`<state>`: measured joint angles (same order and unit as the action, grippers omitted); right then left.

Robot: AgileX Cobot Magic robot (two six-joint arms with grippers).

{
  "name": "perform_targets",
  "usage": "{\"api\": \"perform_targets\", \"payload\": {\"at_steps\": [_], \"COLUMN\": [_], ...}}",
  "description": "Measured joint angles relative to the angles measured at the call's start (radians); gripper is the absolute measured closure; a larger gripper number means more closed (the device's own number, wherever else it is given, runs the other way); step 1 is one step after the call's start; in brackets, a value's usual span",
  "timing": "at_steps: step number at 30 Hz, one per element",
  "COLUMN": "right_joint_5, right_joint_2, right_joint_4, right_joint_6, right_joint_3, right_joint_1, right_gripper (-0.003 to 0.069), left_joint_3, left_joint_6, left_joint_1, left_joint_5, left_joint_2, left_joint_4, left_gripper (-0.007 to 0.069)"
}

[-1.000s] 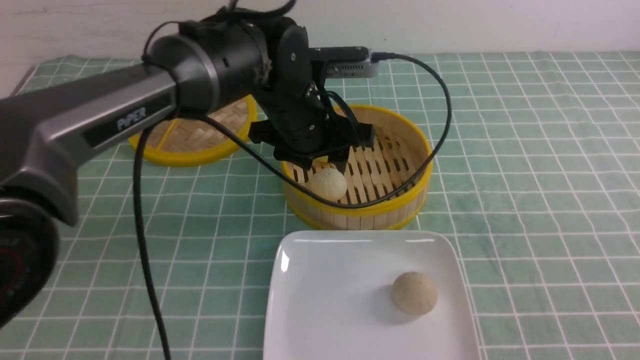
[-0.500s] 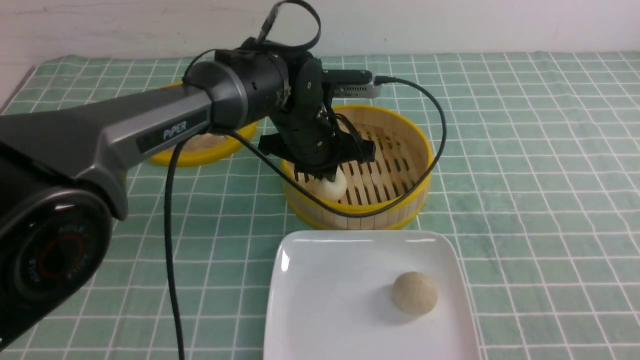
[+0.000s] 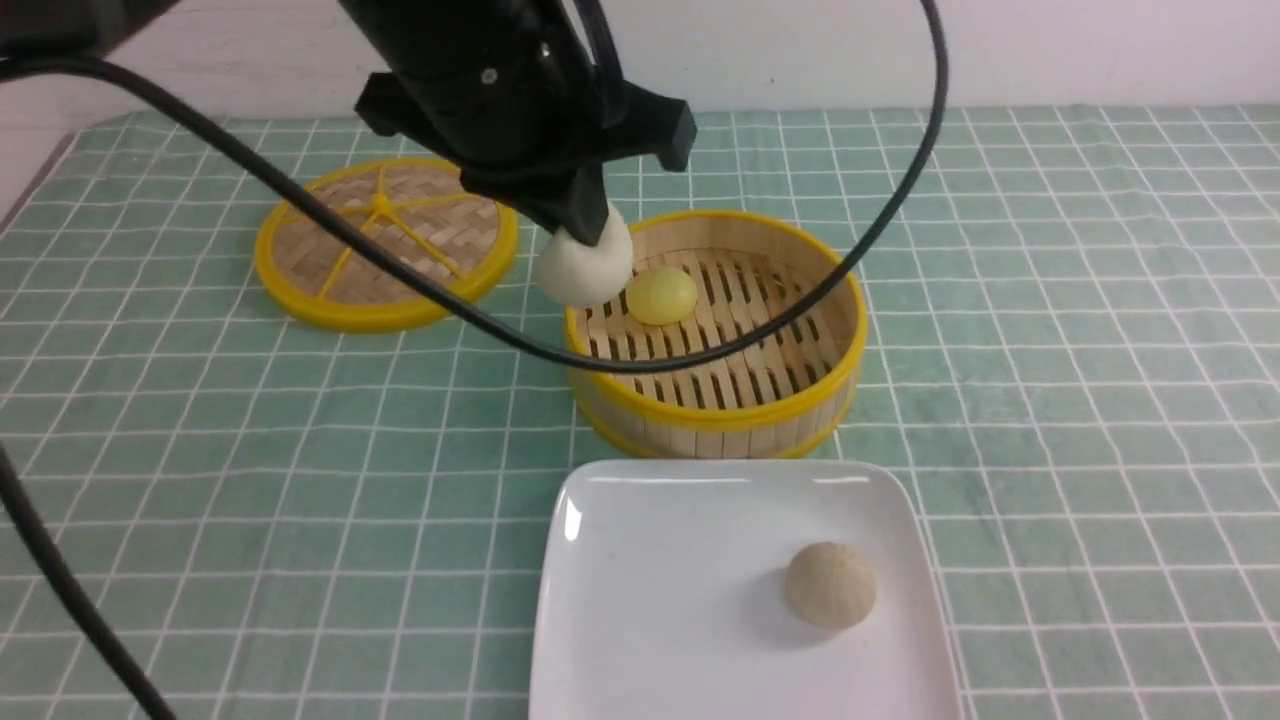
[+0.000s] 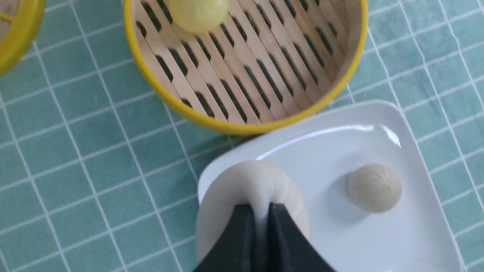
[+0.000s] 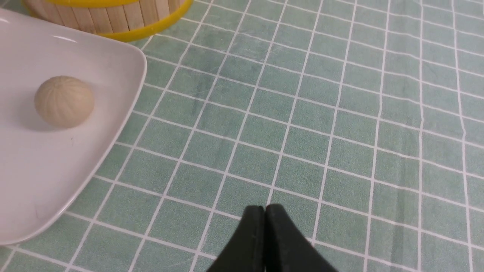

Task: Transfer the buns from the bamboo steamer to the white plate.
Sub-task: 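Carry the bun from the bamboo steamer to the plate with the left gripper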

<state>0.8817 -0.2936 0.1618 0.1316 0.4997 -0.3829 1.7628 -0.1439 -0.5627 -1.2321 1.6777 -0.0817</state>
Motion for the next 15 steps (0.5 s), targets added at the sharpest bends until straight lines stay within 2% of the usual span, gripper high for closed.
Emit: {"api": "perform_targets", "payload": {"at_steps": [4, 9, 13, 15], "right_joint_5": [-0.002, -0.005, -0.006, -0.006], "right_joint_2": [0.0, 0.0, 0.0, 0.0], "right_joint_4": [0.0, -0.001, -0.011, -0.019], "right_joint_6": [0.0, 0.0, 0.0, 0.0], "right_joint_3": [0.0, 0.0, 0.0, 0.0], "right_joint_1": [0.0, 0.0, 0.0, 0.0], "right_gripper": [0.0643, 0.0636, 0.0636, 0.0632], "left_joint_3": [-0.136, -0.421, -0.541, -0.576], "left_joint_6": [0.024, 0.027, 0.028, 0.036], "left_joint_1": [0.0, -0.001, -0.015, -0.042], "left_joint_5": [0.027, 0.222, 0.347, 0.413], "left_joint_2": [-0.023, -0.007, 0.011, 0.024], "left_joint_4": [-0.087, -0.254, -0.303, -0.309], "left_gripper": [0.0594, 0.0586, 0.0557, 0.0518]}}
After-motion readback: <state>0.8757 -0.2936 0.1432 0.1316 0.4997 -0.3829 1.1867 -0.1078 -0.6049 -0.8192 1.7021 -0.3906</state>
